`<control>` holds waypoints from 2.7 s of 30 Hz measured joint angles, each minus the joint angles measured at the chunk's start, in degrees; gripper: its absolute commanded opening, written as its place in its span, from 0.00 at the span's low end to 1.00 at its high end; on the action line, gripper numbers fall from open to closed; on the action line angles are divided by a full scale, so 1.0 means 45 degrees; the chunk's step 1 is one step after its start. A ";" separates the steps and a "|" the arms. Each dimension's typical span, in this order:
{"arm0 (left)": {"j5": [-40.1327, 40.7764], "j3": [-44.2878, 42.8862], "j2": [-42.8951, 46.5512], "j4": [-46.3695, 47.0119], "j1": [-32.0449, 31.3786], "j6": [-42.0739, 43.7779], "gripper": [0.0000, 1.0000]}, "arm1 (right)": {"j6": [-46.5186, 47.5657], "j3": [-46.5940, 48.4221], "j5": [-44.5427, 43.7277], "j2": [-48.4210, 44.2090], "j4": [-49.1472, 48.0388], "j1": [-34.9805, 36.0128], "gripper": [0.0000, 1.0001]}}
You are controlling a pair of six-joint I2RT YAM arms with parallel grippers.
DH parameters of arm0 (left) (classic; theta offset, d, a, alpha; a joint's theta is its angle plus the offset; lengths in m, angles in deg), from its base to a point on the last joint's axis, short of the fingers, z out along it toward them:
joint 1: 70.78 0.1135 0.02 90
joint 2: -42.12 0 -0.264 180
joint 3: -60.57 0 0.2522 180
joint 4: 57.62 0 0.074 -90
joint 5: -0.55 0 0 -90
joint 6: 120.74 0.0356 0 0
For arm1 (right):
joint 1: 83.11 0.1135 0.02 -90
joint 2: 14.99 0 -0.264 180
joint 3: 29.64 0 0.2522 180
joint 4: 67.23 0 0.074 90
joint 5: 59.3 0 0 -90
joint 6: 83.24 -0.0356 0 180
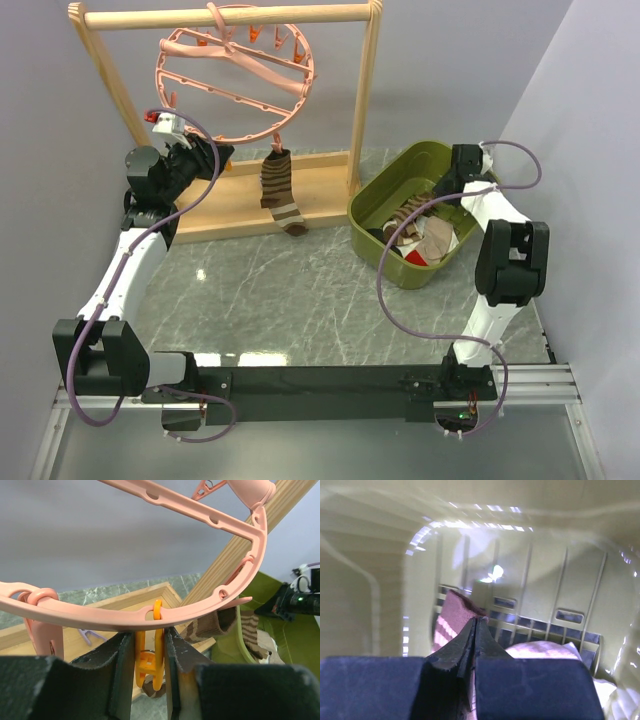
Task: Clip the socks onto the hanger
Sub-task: Pick up the sock from the bin.
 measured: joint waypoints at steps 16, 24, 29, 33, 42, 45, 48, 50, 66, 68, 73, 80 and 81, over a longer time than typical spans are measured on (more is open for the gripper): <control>-0.0019 0.0000 0.0000 -0.0005 0.0000 0.0010 0.22 | 0.1307 0.0005 0.1661 -0.0879 -0.1229 0.1404 0.00; -0.0024 0.0000 0.0000 -0.0005 0.0000 0.0019 0.22 | 0.0578 0.0359 0.1705 0.0418 -0.0719 0.1792 0.00; -0.0029 0.0000 0.0000 -0.0005 0.0000 0.0015 0.22 | 0.0408 0.1384 0.1554 0.1632 -0.0267 0.1763 0.12; -0.0034 -0.0039 -0.0053 -0.0010 0.0000 0.0010 0.22 | 0.0593 0.1923 0.1554 0.1957 0.0107 0.1637 0.40; -0.0039 -0.0199 -0.0248 -0.0029 0.0000 0.0005 0.22 | 0.1180 0.2006 0.2390 0.1953 0.0024 0.1190 0.61; -0.0039 -0.0219 -0.0248 -0.0044 0.0000 0.0010 0.22 | 0.1166 0.1977 0.2667 0.1953 0.0005 0.1185 0.61; -0.0039 -0.0223 -0.0248 -0.0083 0.0000 0.0015 0.22 | 0.1064 0.1977 0.2681 0.1957 0.0053 0.1185 0.61; -0.0039 -0.0238 -0.0248 -0.0117 0.0000 0.0019 0.22 | 0.0986 0.1977 0.2637 0.1967 0.0155 0.1185 0.60; -0.0034 -0.0238 -0.0248 -0.0121 0.0000 0.0019 0.22 | 0.0413 0.1987 0.2909 0.2433 0.0325 0.1185 0.47; -0.0034 -0.0238 -0.0248 -0.0126 0.0000 0.0019 0.22 | 0.0413 0.1987 0.2963 0.2438 0.0393 0.1185 0.44; -0.0029 -0.0238 -0.0248 -0.0126 0.0000 0.0024 0.22 | 0.0393 0.1987 0.3075 0.2453 0.0398 0.1185 0.12; -0.0029 -0.0248 -0.0248 -0.0131 0.0000 0.0019 0.23 | 0.0627 0.1933 0.3274 0.2399 0.0087 0.1185 0.00; -0.0029 -0.0291 -0.0248 -0.0199 0.0000 0.0019 0.23 | 0.0729 0.1792 0.3279 0.2278 -0.0083 0.1185 0.00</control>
